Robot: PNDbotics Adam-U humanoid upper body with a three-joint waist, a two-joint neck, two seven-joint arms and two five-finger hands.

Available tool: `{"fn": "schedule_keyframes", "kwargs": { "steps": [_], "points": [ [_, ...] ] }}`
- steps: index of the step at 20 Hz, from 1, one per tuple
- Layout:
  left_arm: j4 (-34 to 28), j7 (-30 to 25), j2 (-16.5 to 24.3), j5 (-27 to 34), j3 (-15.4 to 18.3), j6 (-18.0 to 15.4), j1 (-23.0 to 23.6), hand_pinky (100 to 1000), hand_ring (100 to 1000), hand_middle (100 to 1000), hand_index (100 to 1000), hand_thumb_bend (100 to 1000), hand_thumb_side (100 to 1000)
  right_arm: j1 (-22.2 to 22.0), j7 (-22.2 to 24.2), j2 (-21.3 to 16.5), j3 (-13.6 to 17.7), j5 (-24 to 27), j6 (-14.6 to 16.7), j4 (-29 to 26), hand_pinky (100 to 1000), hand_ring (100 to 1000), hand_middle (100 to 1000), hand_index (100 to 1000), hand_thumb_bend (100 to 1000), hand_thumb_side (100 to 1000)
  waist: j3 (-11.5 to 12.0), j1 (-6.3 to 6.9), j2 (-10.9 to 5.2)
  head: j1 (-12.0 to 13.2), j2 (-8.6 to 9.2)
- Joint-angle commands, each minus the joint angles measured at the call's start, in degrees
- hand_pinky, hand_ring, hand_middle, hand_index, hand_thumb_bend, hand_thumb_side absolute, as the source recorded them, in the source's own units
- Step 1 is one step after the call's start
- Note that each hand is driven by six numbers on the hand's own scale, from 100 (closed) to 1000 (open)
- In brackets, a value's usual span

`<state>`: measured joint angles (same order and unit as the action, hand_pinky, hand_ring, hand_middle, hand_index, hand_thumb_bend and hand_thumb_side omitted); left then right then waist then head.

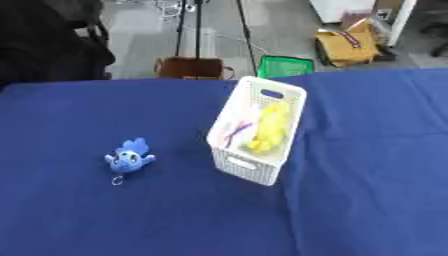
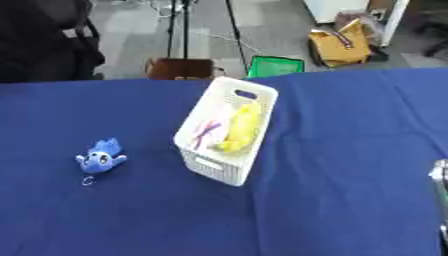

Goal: Pick up objects on the table and place them in the box.

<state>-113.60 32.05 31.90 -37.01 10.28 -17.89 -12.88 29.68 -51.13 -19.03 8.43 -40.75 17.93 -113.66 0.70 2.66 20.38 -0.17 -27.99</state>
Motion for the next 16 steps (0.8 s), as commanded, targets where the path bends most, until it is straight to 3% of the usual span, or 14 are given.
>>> {"fn": "schedule_keyframes", "kwargs": {
  "steps": [1, 4, 6, 13, 16],
  "points": [
    [-1.0, -6.2, 7.3, -1.5, -1.0, 5.6, 0.6, 757, 835, 858, 935, 100, 738, 0.2, -0.8, -1.0, -0.1, -0.2, 0.6, -0.9, 773, 751, 705, 806, 100, 924, 0.1, 0.17, -1.75, 0.2, -0.54],
    [-1.0, -14.7, 12.1, -3.1, -2.7, 10.1, 1.2, 756, 834, 856, 940, 100, 763, 0.1, -0.8, -0.9, -0.2, -0.3, 0.6, -0.9, 773, 751, 705, 807, 100, 923, 0.1, 0.32, -2.09, 0.4, -0.65],
    [-1.0, -19.3, 13.7, -3.4, -3.3, 11.4, 1.0, 755, 834, 856, 943, 100, 767, 0.1, -0.8, -0.9, -0.3, -0.3, 0.6, -0.9, 773, 751, 705, 807, 100, 923, 0.1, 0.35, -2.21, 0.5, -0.68],
    [-1.0, -39.7, 21.3, -4.5, -7.6, 12.0, -1.5, 757, 845, 879, 1000, 100, 842, -0.1, -0.8, -0.5, -0.9, 0.0, 0.3, -0.9, 773, 751, 703, 803, 100, 916, -0.4, 0.31, -2.61, 1.1, -1.18],
    [-1.0, -44.1, 25.9, -3.6, -9.7, 12.1, -2.5, 760, 852, 888, 1000, 100, 861, -0.3, -0.8, -0.6, -1.1, 0.1, 0.1, -0.9, 772, 751, 703, 802, 100, 914, -0.4, 0.42, -2.68, 1.2, -1.64]
  ]
}}
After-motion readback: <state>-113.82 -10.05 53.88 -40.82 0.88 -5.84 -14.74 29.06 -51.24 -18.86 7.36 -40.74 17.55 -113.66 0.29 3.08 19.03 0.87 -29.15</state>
